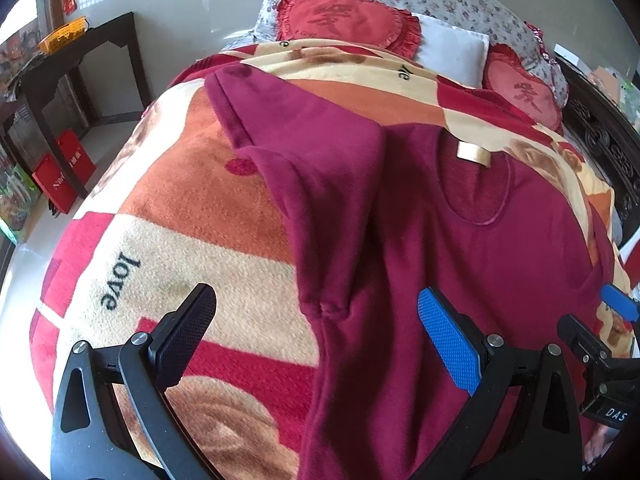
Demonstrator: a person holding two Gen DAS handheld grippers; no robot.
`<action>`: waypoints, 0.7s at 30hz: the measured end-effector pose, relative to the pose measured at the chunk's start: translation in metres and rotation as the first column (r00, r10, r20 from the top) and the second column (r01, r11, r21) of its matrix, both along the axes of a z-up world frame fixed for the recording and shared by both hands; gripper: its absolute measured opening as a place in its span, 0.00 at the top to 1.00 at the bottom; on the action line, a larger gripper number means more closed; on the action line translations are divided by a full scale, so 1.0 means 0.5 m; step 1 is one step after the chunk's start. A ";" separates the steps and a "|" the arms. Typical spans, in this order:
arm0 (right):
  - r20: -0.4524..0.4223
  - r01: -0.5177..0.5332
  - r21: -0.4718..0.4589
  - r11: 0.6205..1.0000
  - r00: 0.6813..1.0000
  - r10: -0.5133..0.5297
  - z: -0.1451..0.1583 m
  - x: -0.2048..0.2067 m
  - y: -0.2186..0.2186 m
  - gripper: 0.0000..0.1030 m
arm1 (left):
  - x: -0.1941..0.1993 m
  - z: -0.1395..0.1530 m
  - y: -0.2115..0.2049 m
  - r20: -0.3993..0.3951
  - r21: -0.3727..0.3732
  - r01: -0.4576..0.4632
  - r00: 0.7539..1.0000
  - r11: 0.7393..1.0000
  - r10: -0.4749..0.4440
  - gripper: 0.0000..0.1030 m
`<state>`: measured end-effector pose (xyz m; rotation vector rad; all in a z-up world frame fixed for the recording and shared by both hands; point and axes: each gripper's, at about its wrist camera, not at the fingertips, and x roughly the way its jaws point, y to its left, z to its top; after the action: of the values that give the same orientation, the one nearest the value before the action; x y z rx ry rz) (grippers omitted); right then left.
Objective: Fold small clothes
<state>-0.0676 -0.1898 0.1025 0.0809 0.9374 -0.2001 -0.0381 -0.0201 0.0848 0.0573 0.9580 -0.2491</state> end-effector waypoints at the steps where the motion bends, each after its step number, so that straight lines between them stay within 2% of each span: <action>1: 0.000 -0.002 0.002 1.000 1.000 0.002 -0.001 0.003 0.002 0.01 | 0.002 0.000 0.002 0.000 0.000 -0.003 1.000 1.000 0.003 0.01; 9: -0.008 -0.014 -0.006 1.000 1.000 0.014 -0.008 0.014 0.010 0.01 | 0.014 -0.005 0.008 -0.007 0.001 -0.012 1.000 1.000 0.012 0.01; 21: -0.008 0.040 -0.001 0.999 0.999 -0.040 -0.012 0.007 -0.012 0.00 | 0.002 -0.005 -0.013 -0.007 0.006 0.016 1.000 1.000 -0.016 0.01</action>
<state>-0.0642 -0.1960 0.0964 0.0981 0.9441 -0.2386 -0.0369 -0.0265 0.0822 0.0693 0.9659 -0.2615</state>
